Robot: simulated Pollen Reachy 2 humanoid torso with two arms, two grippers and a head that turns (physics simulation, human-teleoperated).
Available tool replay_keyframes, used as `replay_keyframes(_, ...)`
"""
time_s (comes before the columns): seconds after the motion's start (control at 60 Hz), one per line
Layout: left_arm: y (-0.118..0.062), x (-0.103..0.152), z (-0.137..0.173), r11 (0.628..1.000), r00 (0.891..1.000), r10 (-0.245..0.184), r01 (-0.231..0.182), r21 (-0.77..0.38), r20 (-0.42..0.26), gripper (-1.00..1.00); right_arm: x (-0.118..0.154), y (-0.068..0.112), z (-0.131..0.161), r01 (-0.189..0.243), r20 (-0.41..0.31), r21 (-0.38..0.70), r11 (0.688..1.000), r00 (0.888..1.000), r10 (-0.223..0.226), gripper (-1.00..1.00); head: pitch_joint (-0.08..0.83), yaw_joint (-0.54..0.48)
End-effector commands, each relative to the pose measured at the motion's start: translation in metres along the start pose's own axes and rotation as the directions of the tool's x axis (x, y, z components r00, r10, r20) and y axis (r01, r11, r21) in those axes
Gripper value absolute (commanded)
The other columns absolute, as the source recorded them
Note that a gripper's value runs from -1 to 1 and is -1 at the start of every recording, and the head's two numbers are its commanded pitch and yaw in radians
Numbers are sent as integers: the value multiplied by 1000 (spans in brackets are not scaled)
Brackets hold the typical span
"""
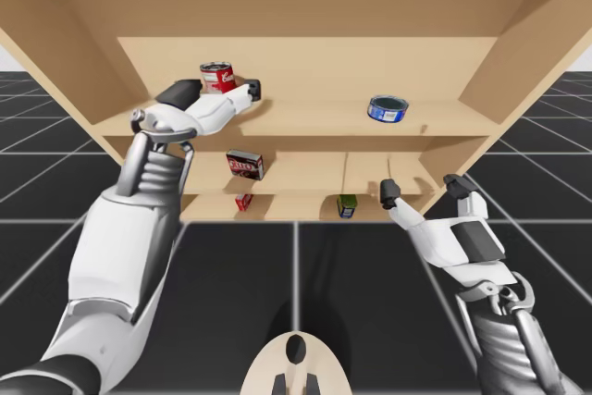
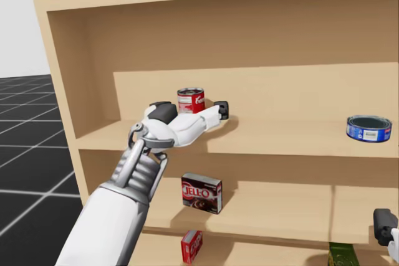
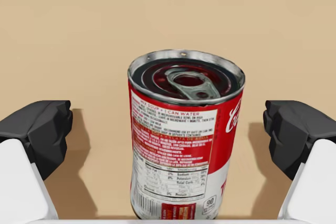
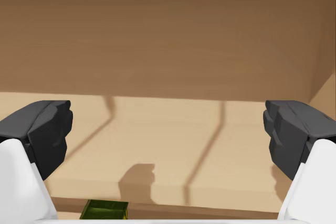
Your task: Find the tomato soup can on the shelf and bring it to me.
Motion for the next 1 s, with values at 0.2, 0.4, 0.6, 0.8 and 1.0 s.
replay_keyframes(0.2,-8,-2,-18,994,994,-28,39,100,-105,1000,0,-1,0,5,1,0,1000,1000,-5,-1000,167,210)
replay_keyframes(0.4,-11,0,-14,994,994,-42,51,99,-97,1000,0,-1,0,5,0,1,1000,1000,-5,-1000,169,210)
replay_keyframes(0.6,-14,15,4,992,997,-60,65,104,-51,1000,0,0,-1,4,-1,1,1000,1000,-4,-1000,169,210)
replay_keyframes(0.8,-21,43,30,993,997,-81,79,86,16,1000,0,0,-1,5,0,1,1000,1000,-5,-1000,167,214)
replay_keyframes(1.0,-27,51,75,991,991,-124,121,64,43,1000,0,0,-1,1,1,-2,1000,1000,-1,-1000,168,214)
